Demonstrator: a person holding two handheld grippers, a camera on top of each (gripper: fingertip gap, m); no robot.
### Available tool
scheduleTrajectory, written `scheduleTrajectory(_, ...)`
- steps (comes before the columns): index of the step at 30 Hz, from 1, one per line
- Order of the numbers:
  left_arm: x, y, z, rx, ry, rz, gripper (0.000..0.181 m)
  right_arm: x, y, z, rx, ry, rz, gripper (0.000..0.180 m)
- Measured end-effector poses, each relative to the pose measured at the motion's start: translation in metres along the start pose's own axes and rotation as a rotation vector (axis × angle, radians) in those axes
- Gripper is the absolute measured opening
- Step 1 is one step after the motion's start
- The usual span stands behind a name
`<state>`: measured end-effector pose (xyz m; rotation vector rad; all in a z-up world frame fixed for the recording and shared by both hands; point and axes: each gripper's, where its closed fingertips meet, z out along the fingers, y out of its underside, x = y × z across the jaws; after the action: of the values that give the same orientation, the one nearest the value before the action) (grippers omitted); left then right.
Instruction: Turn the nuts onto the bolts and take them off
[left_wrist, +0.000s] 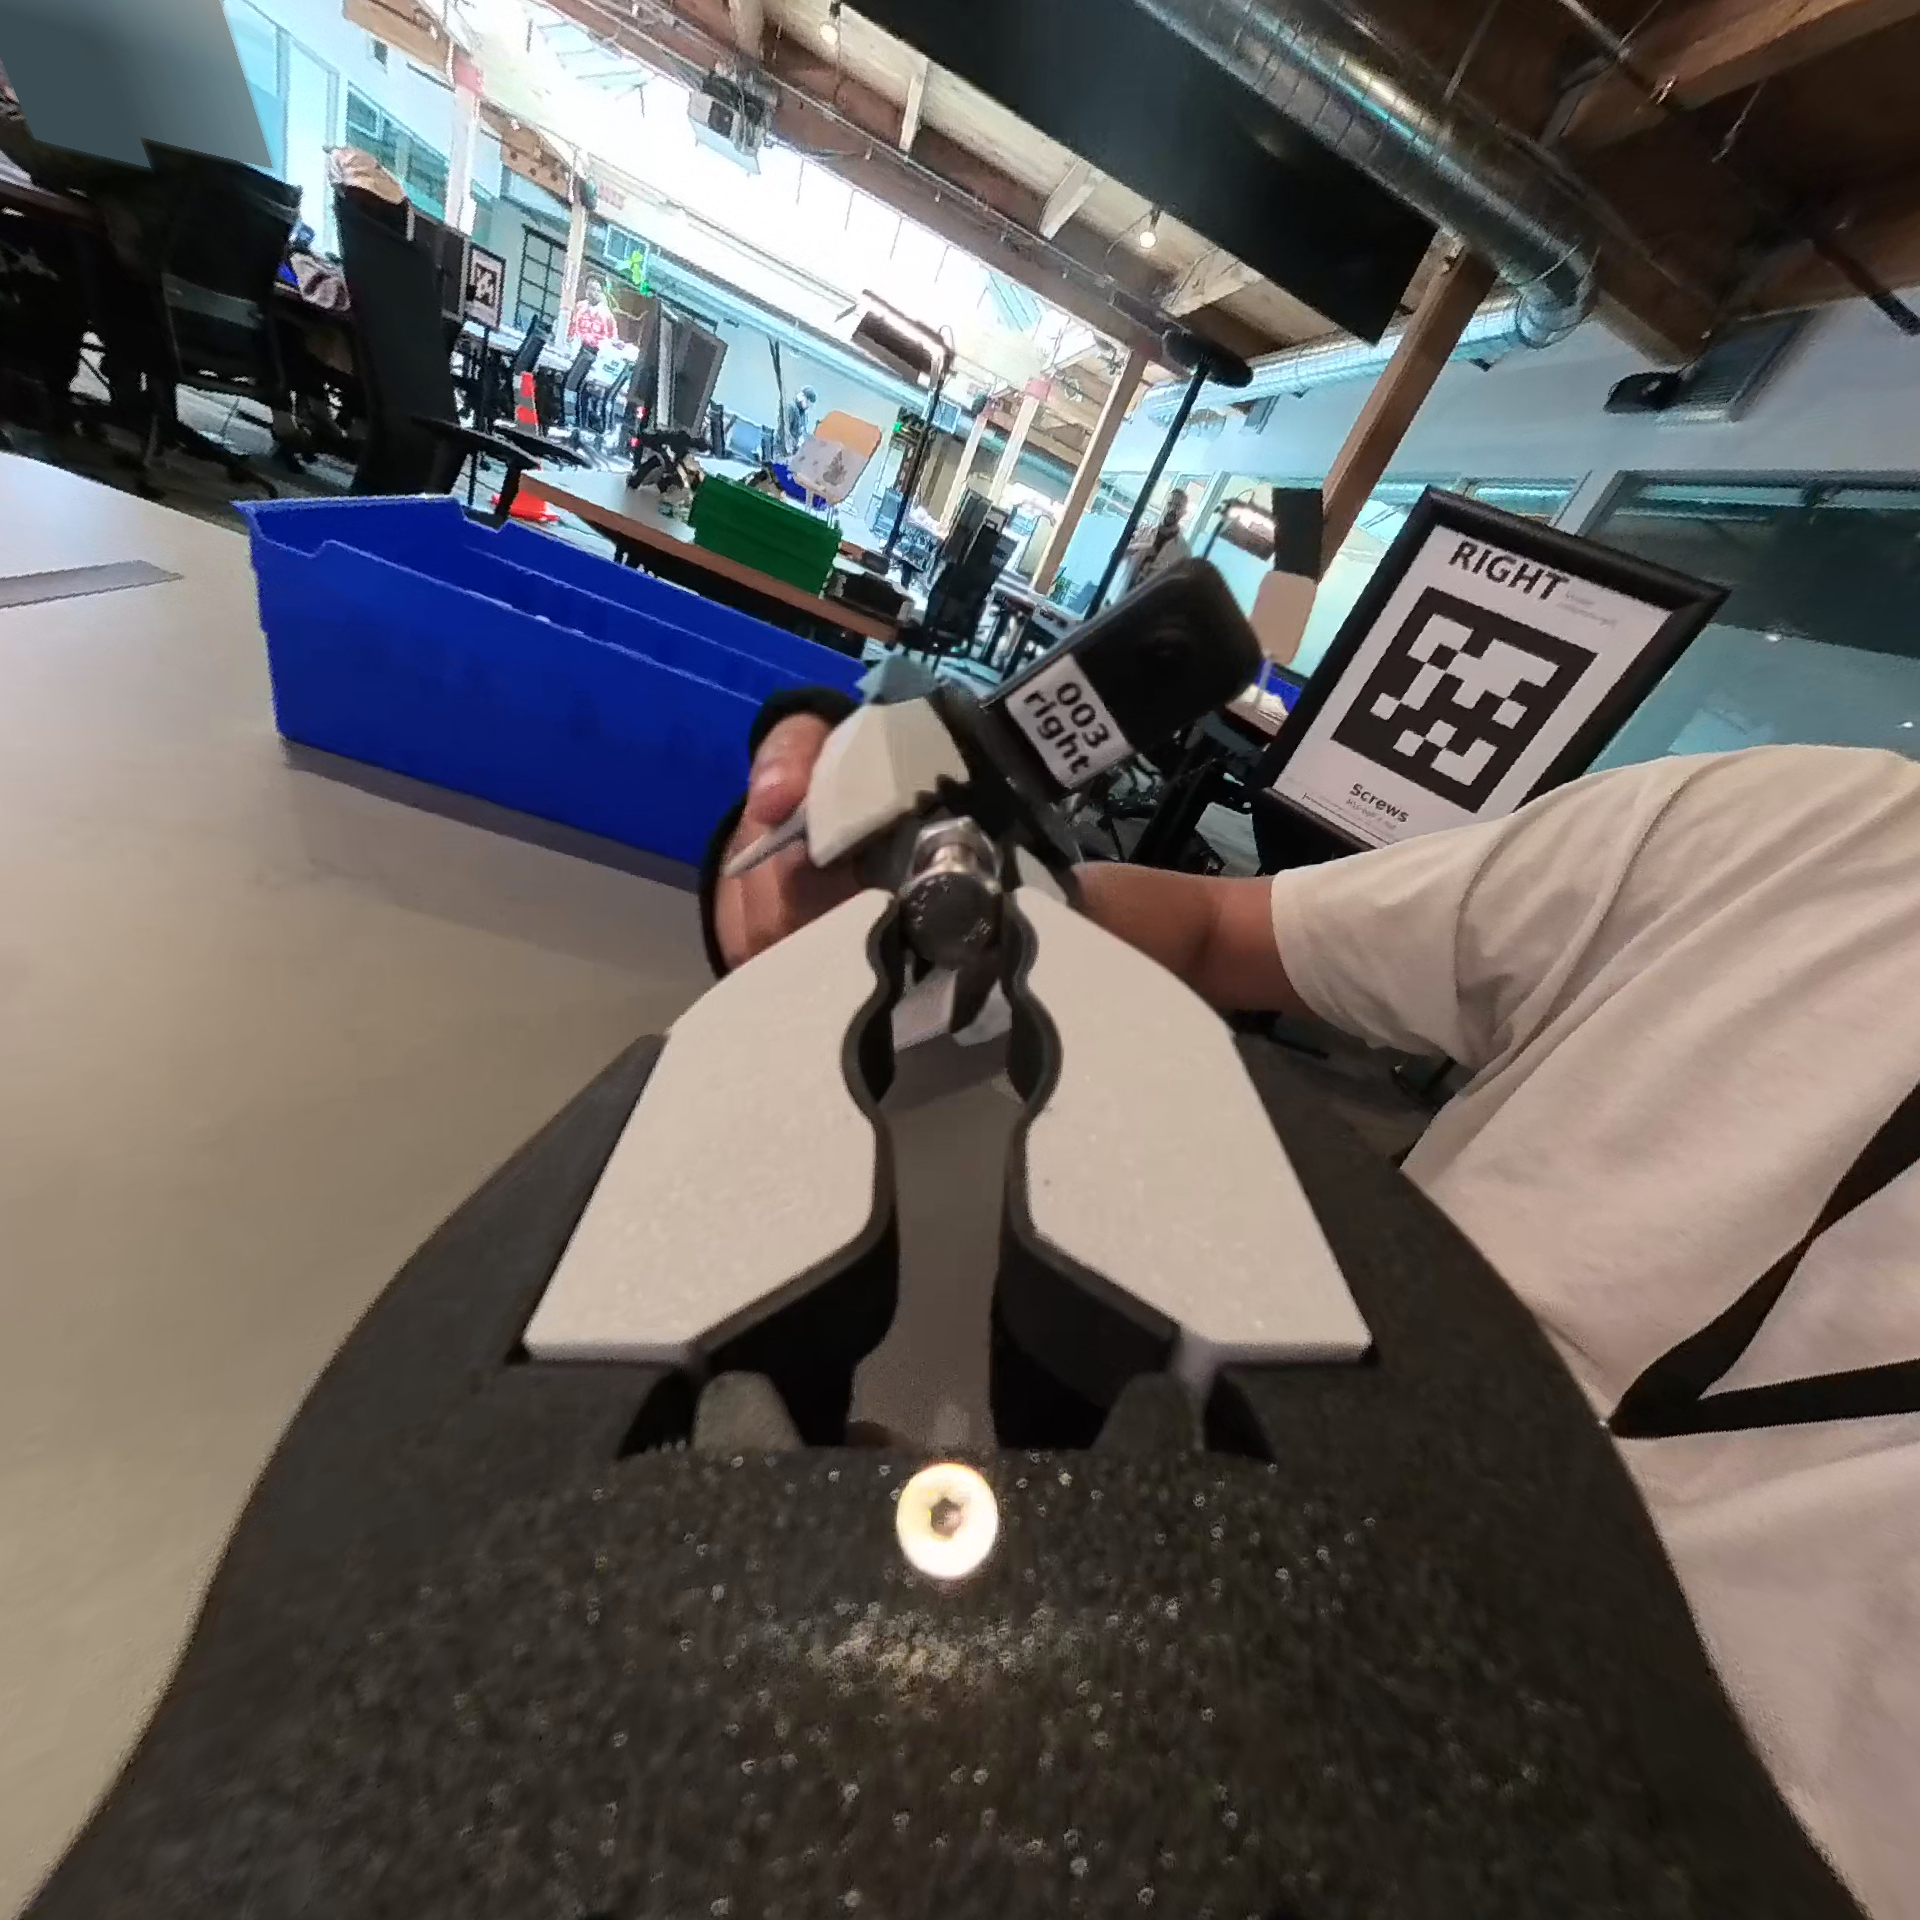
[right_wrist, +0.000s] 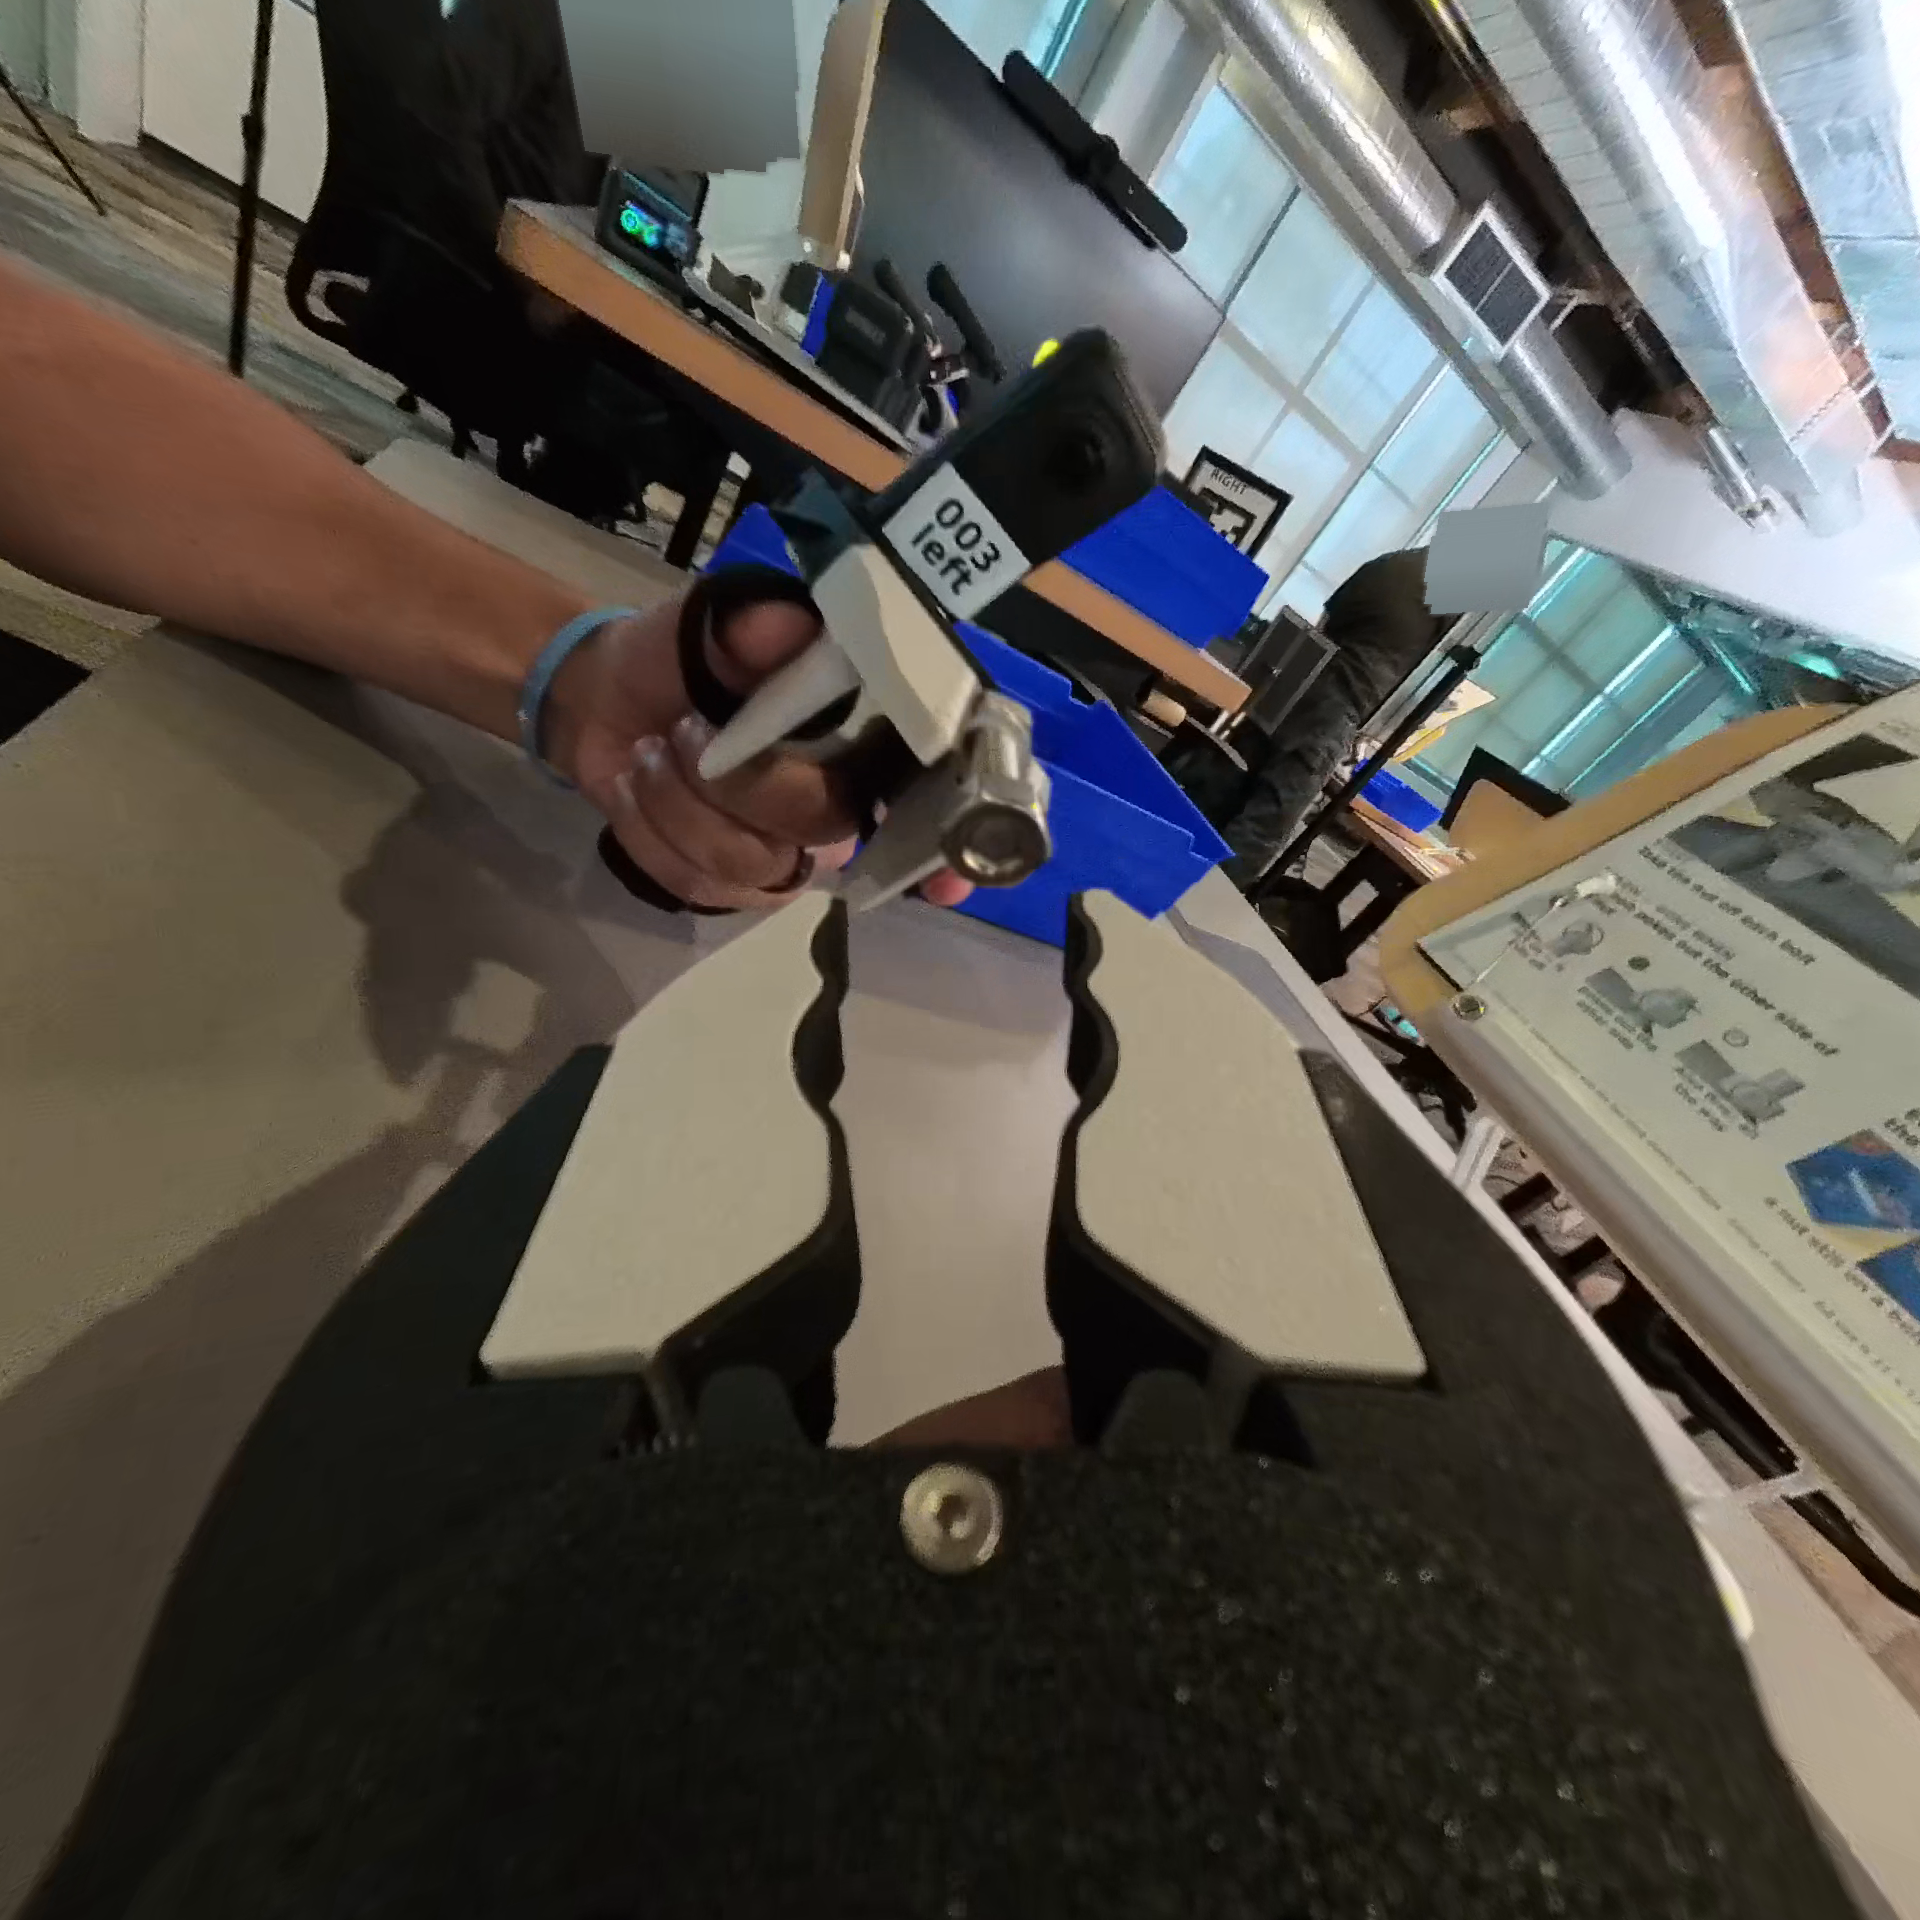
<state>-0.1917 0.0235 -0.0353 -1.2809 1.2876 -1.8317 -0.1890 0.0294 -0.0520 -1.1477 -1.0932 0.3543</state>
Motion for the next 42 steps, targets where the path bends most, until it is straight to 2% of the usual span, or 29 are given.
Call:
scheduleTrajectory(6,-0.001,-0.003,-0.003,0.020,0.006,-0.017,0.017,-0.003,-0.030,-0.011,0.091,0.037,-0.078,0.037)
scheduleTrajectory(12,0.003,-0.008,-0.004,0.041,0.031,-0.024,0.017,0.008,-0.001,0.000,-0.004,0.054,-0.034,0.039)
scheduleTrajectory(17,0.003,-0.003,-0.001,0.013,0.022,-0.015,0.017,-0.003,-0.030,-0.006,0.080,0.047,-0.115,0.037)
scheduleTrajectory(23,0.006,-0.004,-0.001,0.019,0.037,-0.014,0.017,-0.001,0.001,0.002,-0.016,0.029,-0.058,0.039)
scheduleTrajectory(28,0.004,-0.004,-0.002,0.019,0.027,-0.012,0.017,-0.004,-0.033,-0.004,0.080,0.047,-0.101,0.038)
scheduleTrajectory(34,0.008,-0.006,-0.001,0.024,0.042,-0.009,0.017,-0.003,0.000,0.006,-0.019,0.029,-0.055,0.039)
scheduleTrajectory(39,0.007,-0.005,-0.002,0.016,0.030,-0.001,0.017,-0.004,-0.034,-0.004,0.088,0.050,-0.095,0.037)
scheduleTrajectory(42,0.007,-0.005,-0.002,0.017,0.033,-0.008,0.017,-0.008,-0.024,0.003,0.053,0.041,-0.103,0.040)
